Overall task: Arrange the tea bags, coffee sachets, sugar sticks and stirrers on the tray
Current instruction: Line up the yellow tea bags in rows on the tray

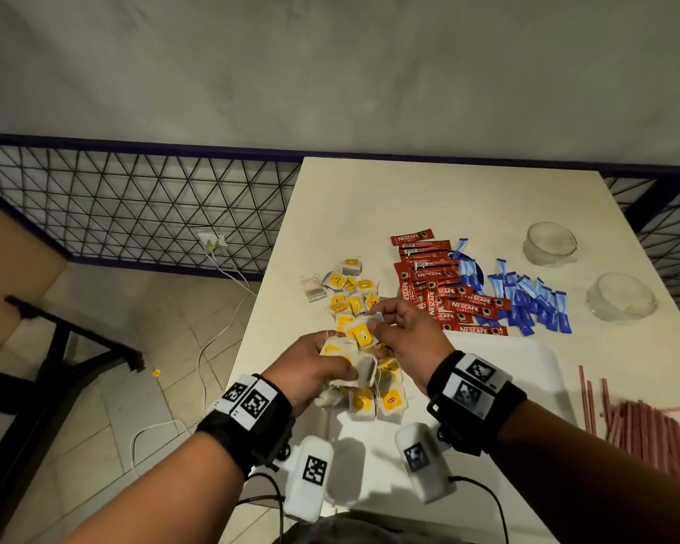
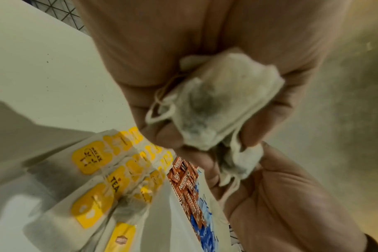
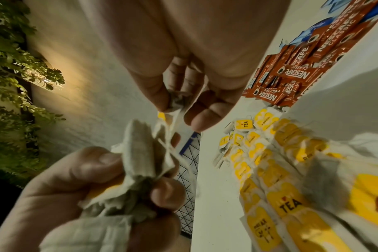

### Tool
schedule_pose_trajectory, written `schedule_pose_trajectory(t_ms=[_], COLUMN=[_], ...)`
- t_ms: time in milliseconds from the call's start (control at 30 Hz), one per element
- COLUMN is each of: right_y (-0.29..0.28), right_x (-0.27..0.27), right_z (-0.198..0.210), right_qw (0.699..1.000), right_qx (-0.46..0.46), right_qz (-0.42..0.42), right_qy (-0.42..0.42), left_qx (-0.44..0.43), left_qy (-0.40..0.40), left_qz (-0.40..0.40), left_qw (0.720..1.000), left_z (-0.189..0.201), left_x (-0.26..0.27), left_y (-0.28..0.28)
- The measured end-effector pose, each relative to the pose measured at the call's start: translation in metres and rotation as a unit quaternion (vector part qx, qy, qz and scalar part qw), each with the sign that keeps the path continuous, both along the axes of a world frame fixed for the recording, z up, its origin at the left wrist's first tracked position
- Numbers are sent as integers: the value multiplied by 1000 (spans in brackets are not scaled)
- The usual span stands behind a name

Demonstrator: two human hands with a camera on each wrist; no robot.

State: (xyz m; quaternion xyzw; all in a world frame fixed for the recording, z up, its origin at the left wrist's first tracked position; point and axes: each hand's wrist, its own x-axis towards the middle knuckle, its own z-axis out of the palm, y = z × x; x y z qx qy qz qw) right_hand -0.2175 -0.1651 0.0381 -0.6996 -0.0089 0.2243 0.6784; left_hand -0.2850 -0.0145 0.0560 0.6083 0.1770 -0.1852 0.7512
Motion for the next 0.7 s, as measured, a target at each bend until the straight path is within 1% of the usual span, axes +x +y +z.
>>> schedule_pose_trajectory(t_ms=[100, 167, 233, 267, 333, 400, 433, 467, 533, 600, 667, 700], right_y=[-1, -4, -7, -8, -11, -11, -11, -12, -13, -14, -13, -12], right_x=[0, 2, 5, 7, 12, 16, 17, 18, 17, 16, 16, 16], right_z=[1, 5, 9, 12, 16, 18, 18, 16, 15, 14, 12, 11], right_qw=[1000, 999, 997, 995, 984, 959, 952, 954, 970, 983, 983, 979], right_qx=[-17, -21, -19, -32, -101, -180, -197, -198, -166, -125, -121, -133], right_qz=[22, 45, 74, 91, 136, 179, 182, 169, 127, 104, 112, 124], right_qy=[-6, -4, -3, -10, -59, -126, -146, -150, -126, -91, -87, -92], left_qx=[23, 63, 124, 153, 211, 249, 257, 259, 258, 248, 233, 224], left_qy=[29, 41, 34, 25, 8, -13, -19, -20, -14, -4, -3, -7], left_qz=[39, 44, 16, -7, -57, -91, -94, -88, -70, -76, -101, -113], left_qw=[999, 996, 992, 988, 976, 964, 962, 962, 964, 966, 967, 968], left_z=[5, 8, 12, 15, 22, 30, 33, 34, 33, 30, 28, 28], left_x=[8, 18, 26, 29, 35, 39, 39, 37, 32, 24, 17, 14], left_y=[1, 4, 8, 9, 11, 14, 15, 19, 27, 33, 34, 32])
